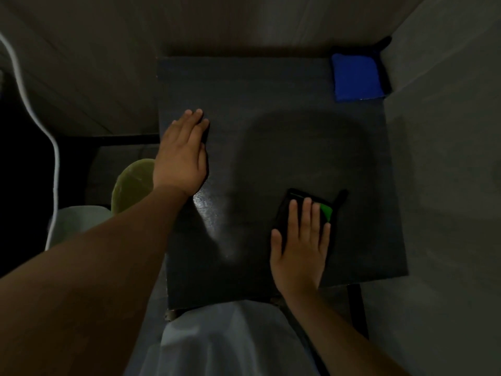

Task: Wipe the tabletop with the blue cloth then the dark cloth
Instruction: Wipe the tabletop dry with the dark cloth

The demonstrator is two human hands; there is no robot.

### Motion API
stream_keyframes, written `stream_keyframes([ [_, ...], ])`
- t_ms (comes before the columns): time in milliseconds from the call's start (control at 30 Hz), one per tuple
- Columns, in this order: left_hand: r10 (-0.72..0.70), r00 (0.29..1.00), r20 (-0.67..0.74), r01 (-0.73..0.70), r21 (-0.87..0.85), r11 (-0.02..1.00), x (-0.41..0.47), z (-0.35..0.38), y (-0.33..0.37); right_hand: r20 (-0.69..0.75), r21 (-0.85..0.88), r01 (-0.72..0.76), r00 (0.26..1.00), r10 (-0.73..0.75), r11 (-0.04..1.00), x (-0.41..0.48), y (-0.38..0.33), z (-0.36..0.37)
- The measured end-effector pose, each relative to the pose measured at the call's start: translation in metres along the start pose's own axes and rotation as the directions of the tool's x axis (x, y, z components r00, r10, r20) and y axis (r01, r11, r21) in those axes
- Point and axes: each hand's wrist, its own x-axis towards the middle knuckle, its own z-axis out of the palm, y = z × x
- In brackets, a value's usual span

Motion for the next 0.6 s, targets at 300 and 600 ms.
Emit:
stream_keyframes([
  [300, 0.013, 1.000, 0.011, -0.012, -0.007, 1.000, 0.000, -0.001, -0.002, 0.030, 0.070, 0.191, 0.981, -0.194, 0.979, -0.020, -0.057, 0.007],
  [600, -0.001, 0.999, 0.037, 0.002, -0.044, 0.999, 0.003, -0.001, -0.007, 0.050, 0.144, 0.325, 0.941, -0.335, 0.935, -0.032, -0.097, 0.009],
])
